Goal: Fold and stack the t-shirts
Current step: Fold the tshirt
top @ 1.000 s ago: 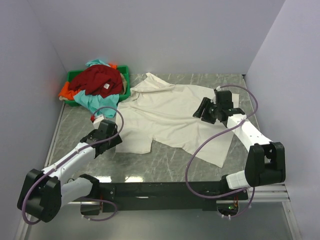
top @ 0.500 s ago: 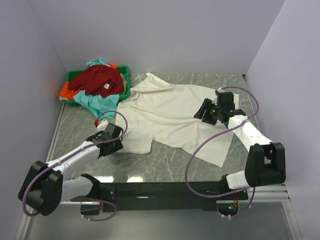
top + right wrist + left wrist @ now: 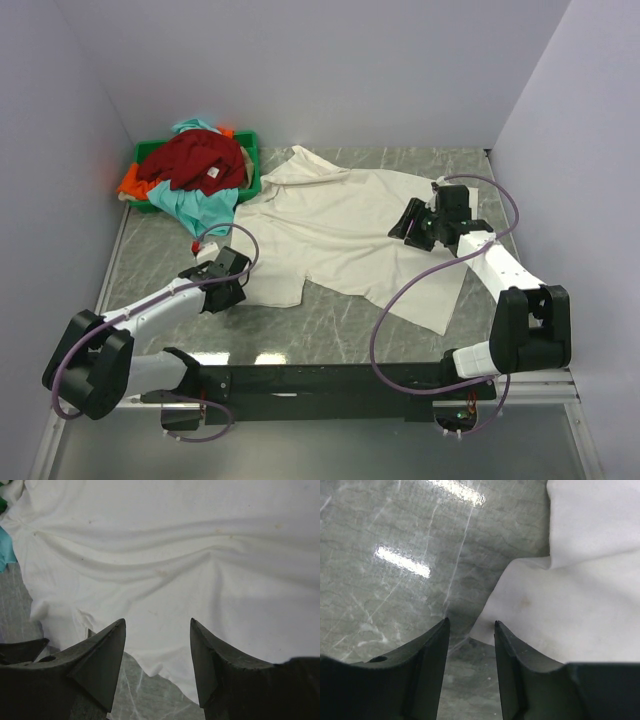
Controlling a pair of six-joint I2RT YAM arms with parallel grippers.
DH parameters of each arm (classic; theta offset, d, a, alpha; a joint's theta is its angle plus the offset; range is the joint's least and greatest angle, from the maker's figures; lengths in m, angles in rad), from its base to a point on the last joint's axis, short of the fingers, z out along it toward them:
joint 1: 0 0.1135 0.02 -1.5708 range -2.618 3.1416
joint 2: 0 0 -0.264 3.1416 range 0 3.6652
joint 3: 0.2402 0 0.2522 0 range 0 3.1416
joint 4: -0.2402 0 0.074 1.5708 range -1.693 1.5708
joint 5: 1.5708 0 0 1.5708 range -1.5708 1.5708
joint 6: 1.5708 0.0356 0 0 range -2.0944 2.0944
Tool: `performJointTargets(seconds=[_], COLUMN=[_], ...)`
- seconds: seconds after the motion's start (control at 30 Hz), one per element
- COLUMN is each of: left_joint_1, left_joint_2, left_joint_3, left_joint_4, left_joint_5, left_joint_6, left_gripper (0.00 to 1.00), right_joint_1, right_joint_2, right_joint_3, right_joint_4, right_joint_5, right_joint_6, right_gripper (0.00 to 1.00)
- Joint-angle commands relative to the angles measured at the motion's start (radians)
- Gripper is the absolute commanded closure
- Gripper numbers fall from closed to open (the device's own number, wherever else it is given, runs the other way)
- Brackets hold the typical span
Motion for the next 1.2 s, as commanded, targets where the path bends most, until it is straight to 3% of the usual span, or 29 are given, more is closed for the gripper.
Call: performJointTargets(seconds=[0.0,0.67,0.93,1.17], left_joint_1=[-0.007,-0.011,-0.013,0.029], left_joint_2=[0.006,0.065,-0.113,-0.201], left_joint_3=[0.028,0.038,0.084,0.172], left_joint_4=[-0.002,0.012,-0.024,-0.053], left_joint_5=[0.01,0.052,-0.035,-0.08], left_joint_6=[-0.006,0.025,0.039,0.106], left_gripper=[0.54,1.0,1.0,1.0], right_joint_1=[-0.011,-0.015,0.003,0.12], right_joint_2=[-0.02,-0.046,-0.037,-0.012], right_joint_3=[-0.007,-0.018,-0.025,-0.028], right_joint_4=[0.026,0.021,0.048,0.049], right_joint_5=[-0.013,-0.023,-0.041,0.039], right_joint_6=[-0.01,-0.022,0.003,0.035], right_gripper=[0.39,0.39,0.39,0.41])
